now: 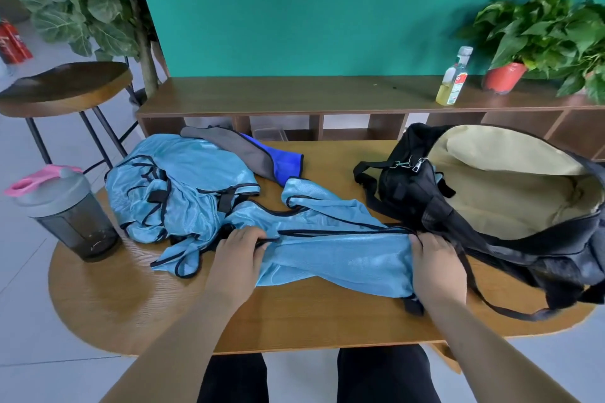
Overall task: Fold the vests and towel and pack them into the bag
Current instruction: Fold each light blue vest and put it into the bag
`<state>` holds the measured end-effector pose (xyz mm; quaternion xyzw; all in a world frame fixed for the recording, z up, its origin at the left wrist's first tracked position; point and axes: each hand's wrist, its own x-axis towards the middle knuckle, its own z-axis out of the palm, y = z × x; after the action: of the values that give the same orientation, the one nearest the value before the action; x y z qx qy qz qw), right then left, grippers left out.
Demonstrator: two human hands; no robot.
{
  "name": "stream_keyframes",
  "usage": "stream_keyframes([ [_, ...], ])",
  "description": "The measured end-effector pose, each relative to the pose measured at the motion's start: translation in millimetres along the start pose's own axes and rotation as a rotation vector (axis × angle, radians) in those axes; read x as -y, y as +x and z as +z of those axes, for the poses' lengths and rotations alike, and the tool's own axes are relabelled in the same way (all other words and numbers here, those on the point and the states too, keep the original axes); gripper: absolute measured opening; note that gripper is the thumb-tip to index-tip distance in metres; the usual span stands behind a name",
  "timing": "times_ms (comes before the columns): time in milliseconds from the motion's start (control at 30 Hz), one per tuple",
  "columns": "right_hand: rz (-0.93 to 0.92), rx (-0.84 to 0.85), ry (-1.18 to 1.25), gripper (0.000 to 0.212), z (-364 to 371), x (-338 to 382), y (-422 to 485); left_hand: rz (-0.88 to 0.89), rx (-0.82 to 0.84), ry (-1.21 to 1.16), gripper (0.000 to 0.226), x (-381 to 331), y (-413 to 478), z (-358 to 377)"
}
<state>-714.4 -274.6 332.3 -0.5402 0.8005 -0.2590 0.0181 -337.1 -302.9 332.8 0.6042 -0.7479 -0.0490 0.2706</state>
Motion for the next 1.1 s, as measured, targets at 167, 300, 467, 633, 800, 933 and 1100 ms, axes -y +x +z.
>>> stream_keyframes([
  [167,-0.097,-0.042,0.075,0.028,-6.0,1.1,-2.1,-0.069,-0.068,-0.144,0.017,6.8,10.1,-5.5],
  [300,-0.178,-0.028,0.124,0.027,-9.7,5.3,-7.2,-0.164,-0.176,-0.268,0.013,0.8,2.4,-23.4],
  [467,-0.102,-0.037,0.334,0.029,-25.8,22.6,-11.2,-0.282,-0.260,-0.477,0.007,-8.2,4.2,-60.6],
  [633,0.070,0.000,0.594,0.020,-36.9,46.8,-7.5,-0.492,-0.372,-0.771,0.014,14.1,3.5,-71.7],
  [800,0.074,0.112,0.546,0.020,-20.2,38.3,-19.6,-0.576,-0.321,-0.721,0.010,19.2,-34.6,-57.4],
  [933,0.061,0.112,0.509,0.024,-17.3,37.6,-27.0,-0.599,-0.327,-0.711,0.012,15.4,-41.5,-56.0],
  [1100,0.069,0.090,0.481,0.030,-18.4,39.3,-27.2,-0.596,-0.302,-0.828,0.012,14.0,-43.2,-53.4],
])
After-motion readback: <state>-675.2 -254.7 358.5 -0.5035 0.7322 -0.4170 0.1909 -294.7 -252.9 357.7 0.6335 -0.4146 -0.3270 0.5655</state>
